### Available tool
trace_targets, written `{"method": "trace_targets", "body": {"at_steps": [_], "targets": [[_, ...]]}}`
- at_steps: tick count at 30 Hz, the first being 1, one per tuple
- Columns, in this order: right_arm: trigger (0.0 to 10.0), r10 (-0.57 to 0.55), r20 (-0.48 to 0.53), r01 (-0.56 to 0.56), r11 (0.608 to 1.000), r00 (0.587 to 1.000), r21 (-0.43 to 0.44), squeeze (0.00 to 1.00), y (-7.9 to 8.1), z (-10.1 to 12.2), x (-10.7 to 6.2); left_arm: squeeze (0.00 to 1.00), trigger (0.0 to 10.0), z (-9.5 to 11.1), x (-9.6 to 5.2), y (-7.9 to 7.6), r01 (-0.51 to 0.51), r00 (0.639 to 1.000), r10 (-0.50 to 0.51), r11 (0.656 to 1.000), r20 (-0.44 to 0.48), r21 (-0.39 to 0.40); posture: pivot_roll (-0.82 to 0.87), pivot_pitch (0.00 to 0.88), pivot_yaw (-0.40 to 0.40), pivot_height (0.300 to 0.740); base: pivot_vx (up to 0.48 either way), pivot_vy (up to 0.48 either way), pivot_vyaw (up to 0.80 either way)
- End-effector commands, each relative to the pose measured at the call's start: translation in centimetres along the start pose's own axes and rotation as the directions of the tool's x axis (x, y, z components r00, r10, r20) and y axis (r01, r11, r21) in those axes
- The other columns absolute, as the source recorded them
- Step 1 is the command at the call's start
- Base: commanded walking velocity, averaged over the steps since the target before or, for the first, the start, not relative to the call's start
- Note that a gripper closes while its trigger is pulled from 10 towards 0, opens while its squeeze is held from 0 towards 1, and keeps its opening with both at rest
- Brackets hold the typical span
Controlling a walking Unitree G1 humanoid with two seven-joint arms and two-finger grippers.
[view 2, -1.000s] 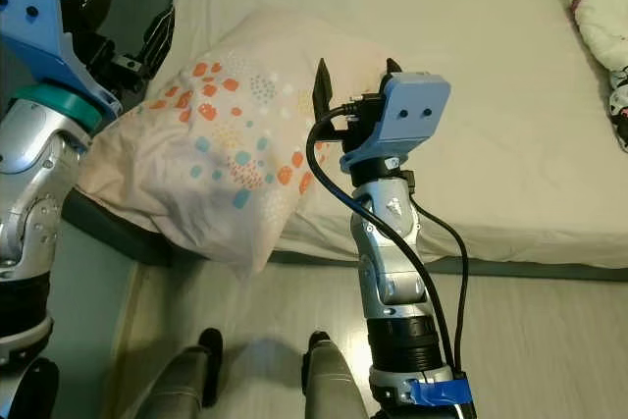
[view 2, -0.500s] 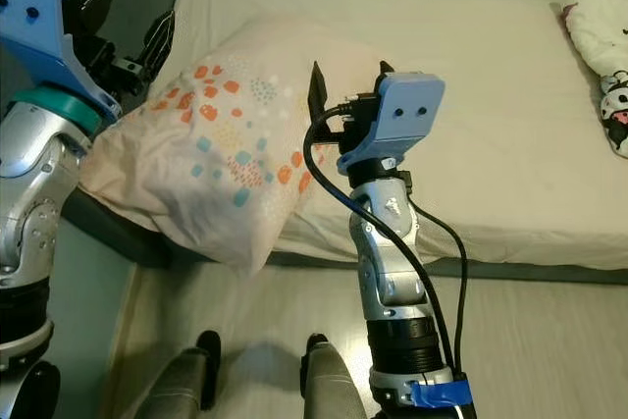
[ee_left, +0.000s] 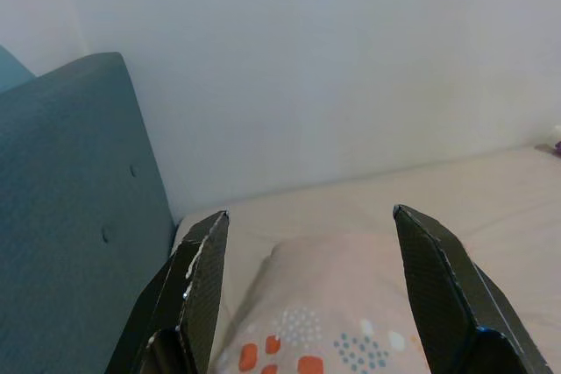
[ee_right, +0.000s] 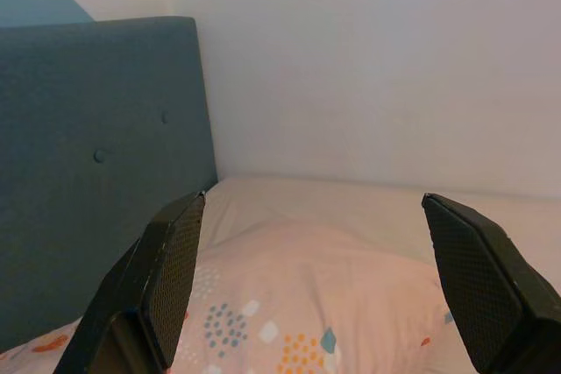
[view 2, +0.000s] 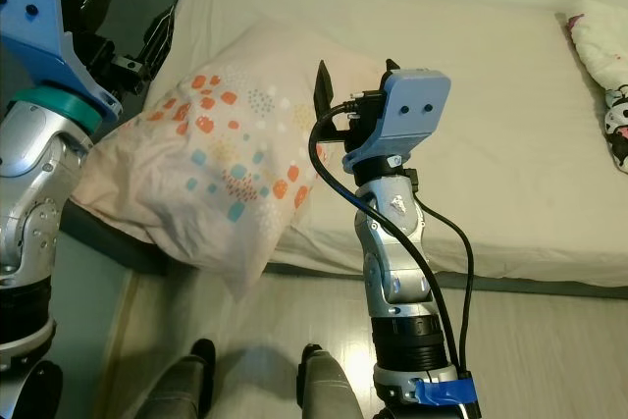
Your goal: Clean up the room
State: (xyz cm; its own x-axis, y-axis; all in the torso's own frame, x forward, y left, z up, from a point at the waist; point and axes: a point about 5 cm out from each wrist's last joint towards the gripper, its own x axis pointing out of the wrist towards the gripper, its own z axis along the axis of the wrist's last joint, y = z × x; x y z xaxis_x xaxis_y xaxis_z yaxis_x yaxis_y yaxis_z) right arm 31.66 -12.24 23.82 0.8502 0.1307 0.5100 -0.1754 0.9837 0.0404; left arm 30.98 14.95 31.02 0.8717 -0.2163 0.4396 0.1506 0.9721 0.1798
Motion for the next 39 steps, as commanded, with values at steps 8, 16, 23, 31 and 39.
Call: {"method": "trace_targets", "body": {"at_steps": [8,16,23,31,39], "targets": [[10.0,-0.004,-0.025,0.004,1.0,1.0,0.003,0.0,-0.15,-0.46,-0.23,0.0,10.0,0.14,0.02,-0.09,-0.004,1.0,0.004,1.0,0.002,0.003,-0.03,0.132,-0.002,0.74,0.447,0.0,0.0],[10.0,-0.004,-0.03,0.004,1.0,1.0,0.002,0.0,-0.15,-0.6,-0.31,0.0,10.0,0.15,0.09,-0.06,-0.007,1.0,0.007,1.0,0.004,0.002,-0.03,0.133,0.0,0.74,0.48,0.0,0.0],[10.0,-0.005,-0.033,0.005,1.0,0.999,0.002,0.0,-0.2,-0.67,-0.36,0.0,10.0,0.19,0.14,-0.06,-0.01,1.0,0.01,1.0,0.003,0.0,-0.03,0.134,0.0,0.74,0.48,0.0,0.0],[10.0,-0.005,-0.033,0.005,1.0,0.999,0.003,0.0,-0.15,-0.72,-0.34,0.0,10.0,0.27,0.21,-0.04,-0.01,1.0,0.01,1.0,0.005,-0.002,-0.03,0.132,0.001,0.74,0.48,0.0,0.0],[10.0,-0.004,-0.035,0.004,1.0,0.999,0.004,0.0,-0.09,-0.75,-0.38,0.0,10.0,0.36,0.25,-0.01,-0.011,1.0,0.011,1.0,0.009,-0.004,-0.03,0.133,0.001,0.74,0.48,0.0,0.0]]}}
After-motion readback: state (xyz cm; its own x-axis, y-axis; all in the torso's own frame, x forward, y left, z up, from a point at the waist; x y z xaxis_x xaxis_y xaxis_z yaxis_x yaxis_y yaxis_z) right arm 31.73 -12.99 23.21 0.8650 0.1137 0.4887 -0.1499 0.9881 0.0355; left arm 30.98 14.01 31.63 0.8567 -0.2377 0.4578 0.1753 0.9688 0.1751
